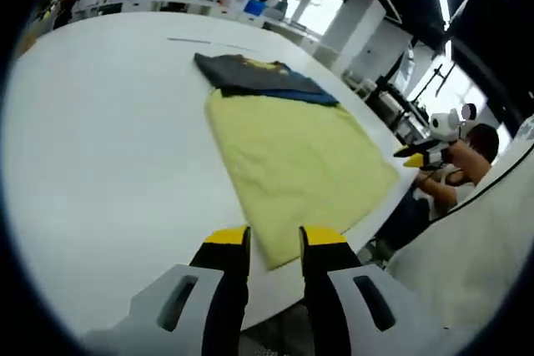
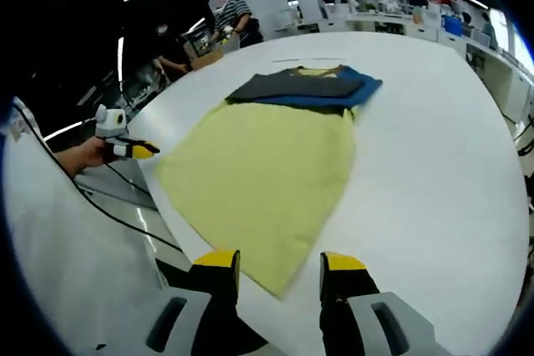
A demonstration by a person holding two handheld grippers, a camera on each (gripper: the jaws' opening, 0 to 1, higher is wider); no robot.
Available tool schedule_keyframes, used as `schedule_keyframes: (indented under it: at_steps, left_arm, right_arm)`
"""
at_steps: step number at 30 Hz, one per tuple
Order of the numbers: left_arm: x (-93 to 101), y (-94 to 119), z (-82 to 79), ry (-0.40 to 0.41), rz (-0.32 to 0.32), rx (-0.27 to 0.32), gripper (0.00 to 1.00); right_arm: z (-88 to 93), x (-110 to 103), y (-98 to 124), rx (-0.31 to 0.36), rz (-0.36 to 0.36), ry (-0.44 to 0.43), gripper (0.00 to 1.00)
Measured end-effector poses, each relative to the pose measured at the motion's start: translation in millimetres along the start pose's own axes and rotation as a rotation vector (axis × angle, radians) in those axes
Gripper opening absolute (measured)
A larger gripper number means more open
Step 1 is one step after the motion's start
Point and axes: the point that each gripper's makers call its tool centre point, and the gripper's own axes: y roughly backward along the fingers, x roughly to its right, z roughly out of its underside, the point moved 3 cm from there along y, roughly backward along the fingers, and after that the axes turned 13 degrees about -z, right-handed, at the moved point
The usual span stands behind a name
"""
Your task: Fold the garment on the visible template until the final outline fits inside the template.
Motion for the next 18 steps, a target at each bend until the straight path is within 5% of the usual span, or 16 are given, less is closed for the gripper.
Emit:
schedule_keyframes:
  at_steps: [18]
  left_arm:
    - [-3.4, -6, 17.4, -0.033, -0.008, -0.084, 0.18]
  right_arm:
    - [18.1, -3, -7, -0.039, -0.018, -0.022, 0.25]
